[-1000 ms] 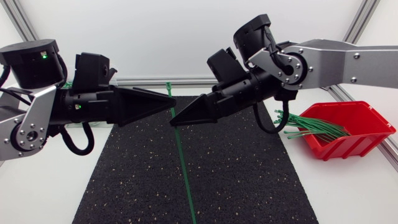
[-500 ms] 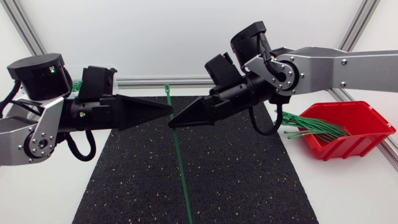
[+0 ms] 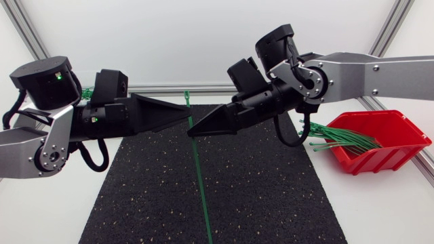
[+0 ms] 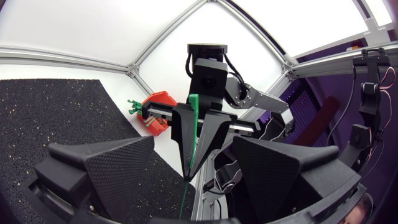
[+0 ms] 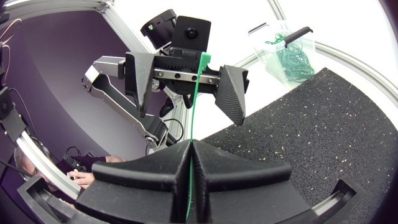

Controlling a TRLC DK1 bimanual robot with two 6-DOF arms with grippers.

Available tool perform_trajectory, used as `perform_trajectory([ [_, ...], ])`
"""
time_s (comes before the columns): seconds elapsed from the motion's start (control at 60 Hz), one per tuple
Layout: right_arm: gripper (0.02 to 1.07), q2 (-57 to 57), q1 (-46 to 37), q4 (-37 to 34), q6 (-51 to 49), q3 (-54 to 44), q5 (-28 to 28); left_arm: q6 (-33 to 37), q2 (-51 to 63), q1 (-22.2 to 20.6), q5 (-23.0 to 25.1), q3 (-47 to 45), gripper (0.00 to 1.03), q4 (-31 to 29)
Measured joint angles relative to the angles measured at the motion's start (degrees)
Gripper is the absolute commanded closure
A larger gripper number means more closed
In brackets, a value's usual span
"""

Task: Take a green cable tie from the red box, thread the tail through the head to close it, then place it in the transparent bin on the left.

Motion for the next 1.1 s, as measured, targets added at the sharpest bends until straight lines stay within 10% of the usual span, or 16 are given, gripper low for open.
perform_trajectory([
  [0.417,1.01,0.0,-0.46,0.02,0.0,-0.74,-0.85,-1.53,0.81,0.7,-1.31,0.52,0.71,1.75],
  [1.1,1.01,1.9,-0.33,0.04,0.0,-0.74,-0.87,-2.97,1.09,0.7,-1.51,0.52,0.79,2.19],
])
